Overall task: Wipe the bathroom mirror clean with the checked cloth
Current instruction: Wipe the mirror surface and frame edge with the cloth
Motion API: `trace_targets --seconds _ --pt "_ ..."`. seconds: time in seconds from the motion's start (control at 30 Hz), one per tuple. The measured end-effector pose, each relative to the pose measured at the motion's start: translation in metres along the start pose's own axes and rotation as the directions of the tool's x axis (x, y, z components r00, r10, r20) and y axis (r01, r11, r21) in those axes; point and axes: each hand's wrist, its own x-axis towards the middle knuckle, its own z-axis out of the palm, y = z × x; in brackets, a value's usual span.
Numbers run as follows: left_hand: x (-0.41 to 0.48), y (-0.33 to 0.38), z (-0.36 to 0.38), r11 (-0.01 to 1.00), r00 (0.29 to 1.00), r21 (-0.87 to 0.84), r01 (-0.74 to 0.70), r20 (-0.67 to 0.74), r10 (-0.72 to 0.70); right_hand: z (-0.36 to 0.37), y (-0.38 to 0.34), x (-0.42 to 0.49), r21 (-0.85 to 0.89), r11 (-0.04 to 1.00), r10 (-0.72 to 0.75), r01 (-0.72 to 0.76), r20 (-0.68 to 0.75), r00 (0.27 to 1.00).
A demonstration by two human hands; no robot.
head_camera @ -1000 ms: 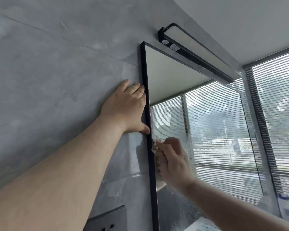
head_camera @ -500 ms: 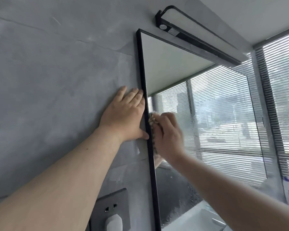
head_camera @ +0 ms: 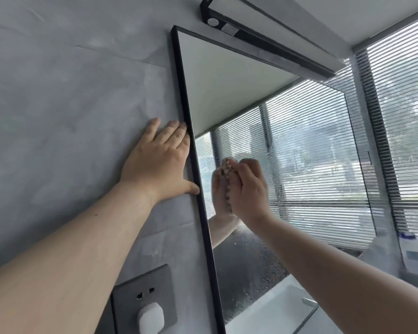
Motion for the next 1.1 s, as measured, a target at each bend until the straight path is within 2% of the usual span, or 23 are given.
trace_targets --seconds 0.07,0.17,0.23,0.3,0.37,0.47,0.53,0.6,0.67,0.73,0.87,0.93,1.0,1.1 --pt "-0.001 0.0 0.001 1.0 1.0 0.008 0.003 -0.013 -0.003 -0.008 0.019 0.004 0.006 0.985 0.171 -0.171 -0.036 0.985" --pt "-0.001 0.0 0.0 1.0 1.0 0.007 -0.004 -0.022 0.004 -0.021 0.046 0.009 0.007 0.889 0.457 -0.458 -0.083 0.886" --pt "-0.001 0.001 0.0 1.0 1.0 0.002 -0.007 -0.022 0.007 -0.022 0.053 0.009 -0.009 0.856 0.514 -0.517 -0.096 0.852" --pt "-0.001 0.001 -0.001 1.0 1.0 -0.001 -0.007 -0.022 0.007 -0.02 0.05 0.008 0.008 0.867 0.496 -0.499 -0.11 0.861" --pt "-0.002 0.001 -0.002 1.0 1.0 -0.003 -0.01 -0.022 0.01 -0.019 0.043 0.004 0.019 0.908 0.418 -0.418 -0.105 0.903" --pt "-0.002 0.001 -0.004 1.0 1.0 -0.006 -0.011 -0.023 0.011 -0.017 0.029 -0.011 -0.018 0.983 0.183 -0.183 -0.014 0.983" --pt "-0.002 0.001 -0.004 1.0 1.0 -0.011 -0.014 -0.024 0.013 -0.018 0.02 -0.025 -0.041 0.999 0.031 -0.03 0.036 0.999" --pt "-0.002 0.001 -0.004 1.0 1.0 -0.014 -0.017 -0.02 0.017 -0.019 0.014 -0.04 -0.088 0.981 -0.167 0.172 0.056 0.984" --pt "-0.002 0.001 -0.004 1.0 1.0 -0.01 -0.019 -0.02 0.019 -0.022 0.016 -0.058 -0.117 0.918 -0.366 0.378 0.11 0.924" --pt "-0.003 0.0 -0.004 1.0 0.999 -0.001 -0.02 -0.027 0.02 -0.03 0.02 -0.079 -0.095 0.858 -0.482 0.505 0.192 0.855" --pt "-0.005 -0.001 -0.004 1.0 0.999 0.005 -0.026 -0.031 0.026 -0.049 0.027 -0.11 -0.062 0.76 -0.588 0.647 0.357 0.726" --pt "-0.005 0.0 -0.004 1.0 0.999 0.004 -0.026 -0.031 0.027 -0.051 0.029 -0.107 -0.053 0.752 -0.588 0.657 0.397 0.704" --pt "-0.005 0.0 -0.004 1.0 0.999 -0.001 -0.023 -0.03 0.023 -0.046 0.023 -0.094 -0.052 0.77 -0.573 0.635 0.38 0.726" --pt "-0.005 0.0 -0.005 1.0 0.999 -0.007 -0.026 -0.031 0.026 -0.035 0.002 -0.057 -0.072 0.825 -0.524 0.561 0.277 0.806"
